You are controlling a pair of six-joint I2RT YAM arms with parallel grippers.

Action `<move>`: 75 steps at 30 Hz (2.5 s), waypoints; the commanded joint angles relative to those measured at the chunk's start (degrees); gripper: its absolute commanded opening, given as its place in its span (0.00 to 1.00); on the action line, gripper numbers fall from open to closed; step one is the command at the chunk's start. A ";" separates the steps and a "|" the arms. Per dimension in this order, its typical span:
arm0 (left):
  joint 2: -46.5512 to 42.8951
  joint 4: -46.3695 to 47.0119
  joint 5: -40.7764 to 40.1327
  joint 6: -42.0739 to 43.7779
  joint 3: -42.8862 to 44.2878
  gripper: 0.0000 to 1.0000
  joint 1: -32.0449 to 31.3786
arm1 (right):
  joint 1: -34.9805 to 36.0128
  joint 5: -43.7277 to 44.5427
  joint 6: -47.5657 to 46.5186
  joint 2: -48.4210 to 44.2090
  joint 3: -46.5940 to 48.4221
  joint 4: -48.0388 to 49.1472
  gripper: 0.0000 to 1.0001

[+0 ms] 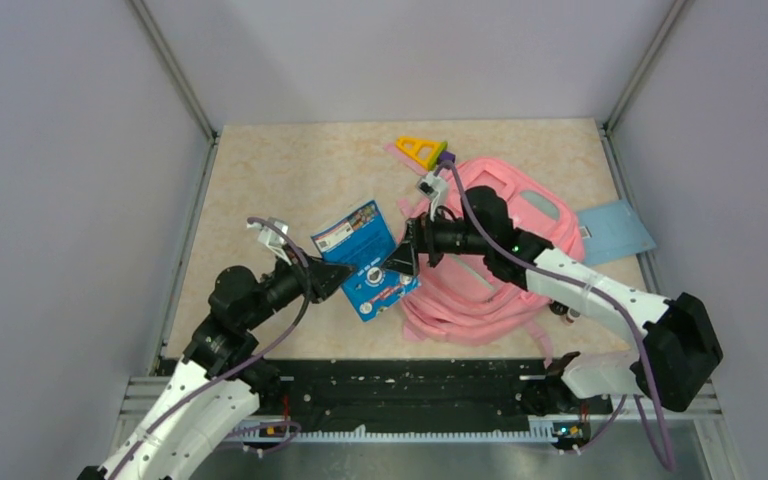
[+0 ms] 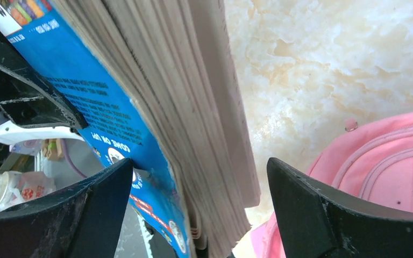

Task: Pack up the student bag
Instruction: Adjust the book.

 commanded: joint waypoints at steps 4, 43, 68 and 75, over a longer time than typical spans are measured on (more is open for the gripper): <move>-0.35 15.78 9.42 0.65 4.16 0.00 0.03 | -4.08 -11.81 -4.61 -2.06 5.74 -0.02 0.93; 17.62 -20.41 25.83 27.95 23.60 0.98 -0.01 | 5.08 -20.40 -28.67 -3.60 14.97 -31.74 0.00; 15.23 -17.07 -3.81 11.85 12.15 0.00 18.40 | 9.69 25.44 -22.26 -9.45 6.28 -26.18 0.84; 15.94 -13.31 0.97 8.97 10.65 0.00 27.55 | 18.42 39.17 -21.78 -2.68 1.15 -22.31 0.65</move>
